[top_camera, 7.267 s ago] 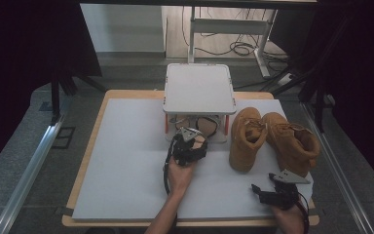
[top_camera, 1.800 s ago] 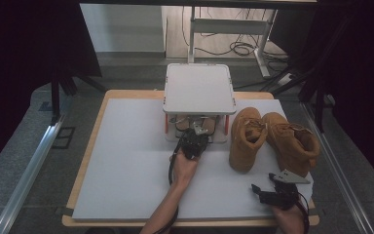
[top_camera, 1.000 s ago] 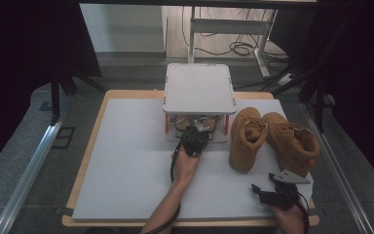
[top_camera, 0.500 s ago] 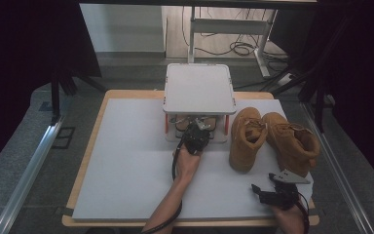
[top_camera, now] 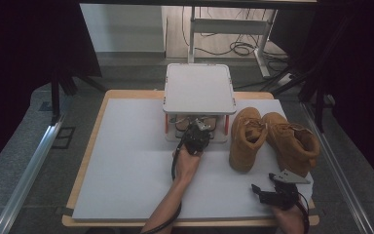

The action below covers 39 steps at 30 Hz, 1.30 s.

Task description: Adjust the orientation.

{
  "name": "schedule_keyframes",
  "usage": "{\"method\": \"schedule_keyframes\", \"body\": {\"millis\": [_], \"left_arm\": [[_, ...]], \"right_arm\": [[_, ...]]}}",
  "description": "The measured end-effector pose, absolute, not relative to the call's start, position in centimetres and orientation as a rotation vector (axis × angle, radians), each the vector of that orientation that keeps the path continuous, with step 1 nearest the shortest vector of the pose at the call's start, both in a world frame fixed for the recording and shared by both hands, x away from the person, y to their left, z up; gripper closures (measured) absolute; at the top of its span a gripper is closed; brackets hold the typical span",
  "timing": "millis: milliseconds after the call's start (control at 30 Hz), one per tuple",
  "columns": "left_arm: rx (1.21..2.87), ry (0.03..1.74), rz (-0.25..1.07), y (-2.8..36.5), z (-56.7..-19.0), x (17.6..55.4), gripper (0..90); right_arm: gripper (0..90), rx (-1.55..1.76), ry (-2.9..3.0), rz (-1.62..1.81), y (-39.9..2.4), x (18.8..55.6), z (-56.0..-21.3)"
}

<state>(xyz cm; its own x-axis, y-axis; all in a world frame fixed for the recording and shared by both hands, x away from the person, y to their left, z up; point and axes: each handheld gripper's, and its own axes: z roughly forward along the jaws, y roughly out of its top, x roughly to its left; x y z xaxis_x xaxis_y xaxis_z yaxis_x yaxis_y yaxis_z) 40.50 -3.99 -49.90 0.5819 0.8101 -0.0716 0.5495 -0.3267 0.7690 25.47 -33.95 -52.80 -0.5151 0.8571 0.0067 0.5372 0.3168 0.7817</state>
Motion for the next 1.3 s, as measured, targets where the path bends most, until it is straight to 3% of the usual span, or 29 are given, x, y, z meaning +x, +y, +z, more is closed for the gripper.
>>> {"method": "schedule_keyframes", "body": {"millis": [800,1300], "left_arm": [[2.051,1.032,0.424,-1.9,-48.7,38.5,52.0],[2.100,1.001,0.387,-0.8,-48.5,37.5,37.6]], "right_arm": [[15.6,1.236,2.178,1.052,-33.9,25.5,-52.8],[15.6,1.234,2.179,1.050,-33.9,25.5,-52.8]]}}
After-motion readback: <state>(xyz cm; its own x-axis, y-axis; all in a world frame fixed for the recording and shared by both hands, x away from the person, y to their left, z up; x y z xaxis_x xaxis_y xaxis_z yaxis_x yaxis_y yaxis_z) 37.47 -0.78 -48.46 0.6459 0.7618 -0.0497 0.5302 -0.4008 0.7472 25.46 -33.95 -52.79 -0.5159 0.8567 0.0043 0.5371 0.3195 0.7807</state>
